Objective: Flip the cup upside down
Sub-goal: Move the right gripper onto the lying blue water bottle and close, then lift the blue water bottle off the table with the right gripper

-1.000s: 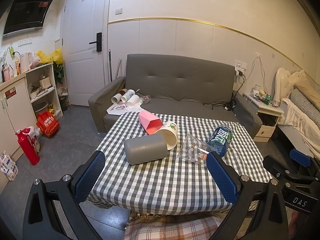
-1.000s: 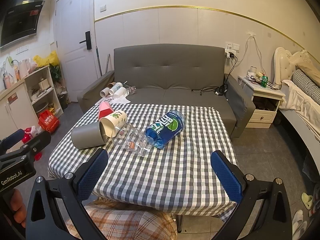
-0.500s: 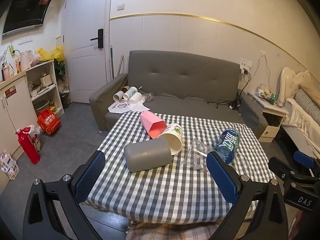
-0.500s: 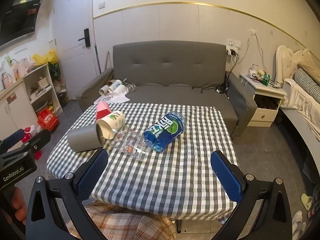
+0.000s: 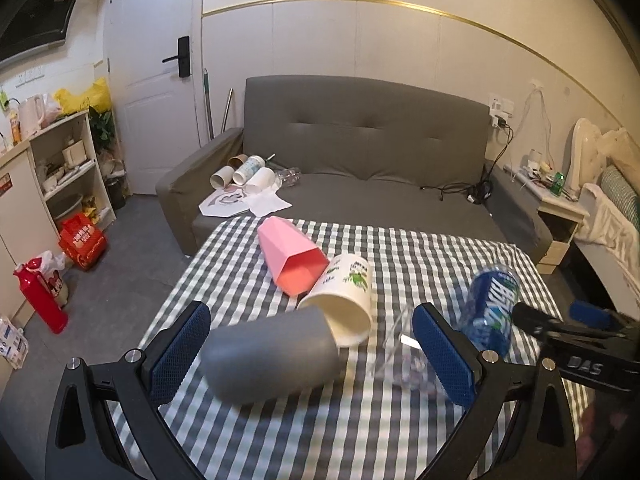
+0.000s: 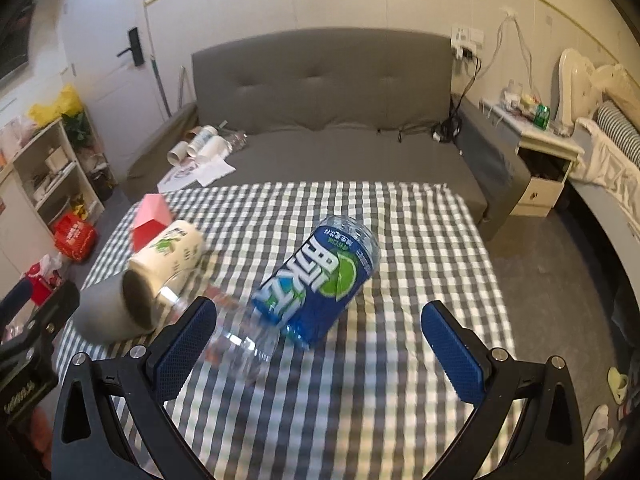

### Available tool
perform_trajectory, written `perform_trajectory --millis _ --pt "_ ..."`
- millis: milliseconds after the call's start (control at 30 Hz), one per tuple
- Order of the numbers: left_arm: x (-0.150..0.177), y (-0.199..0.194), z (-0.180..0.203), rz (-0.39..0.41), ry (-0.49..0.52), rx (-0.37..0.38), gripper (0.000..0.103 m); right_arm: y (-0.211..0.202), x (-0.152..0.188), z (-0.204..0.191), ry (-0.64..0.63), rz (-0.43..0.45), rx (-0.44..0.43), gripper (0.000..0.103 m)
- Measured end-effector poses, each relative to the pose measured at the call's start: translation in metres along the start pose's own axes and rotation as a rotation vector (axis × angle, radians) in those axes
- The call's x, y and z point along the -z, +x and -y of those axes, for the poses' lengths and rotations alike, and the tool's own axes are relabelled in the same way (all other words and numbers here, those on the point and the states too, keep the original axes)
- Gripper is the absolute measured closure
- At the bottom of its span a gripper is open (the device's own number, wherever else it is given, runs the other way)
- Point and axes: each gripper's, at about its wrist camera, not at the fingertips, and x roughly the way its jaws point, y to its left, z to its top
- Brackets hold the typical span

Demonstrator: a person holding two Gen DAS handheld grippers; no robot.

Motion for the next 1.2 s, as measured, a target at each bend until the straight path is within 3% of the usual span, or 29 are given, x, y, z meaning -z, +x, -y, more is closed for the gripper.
perform_trajectory --millis 267,633,867,1200 --pt "-0.010 0.032 -0.001 -0.025 -0.015 0.006 0.000 0.077 -0.026 0.008 0.072 -0.149 0.015 0.004" --pt "-0.006 0.045 -0.001 -0.062 -0.003 0.021 0.000 0.129 -0.033 0.008 0.121 -0.262 0.016 0.012" --pt "-0.005 0.038 -0.003 -0.073 0.000 0.009 0.000 0.127 -0.031 0.021 0.147 -0.263 -0.041 0.019" --pt "-0.009 0.003 0.002 -0.049 0.001 -0.006 0.000 0.060 -0.023 0.046 0.116 -0.196 -0.063 0.024"
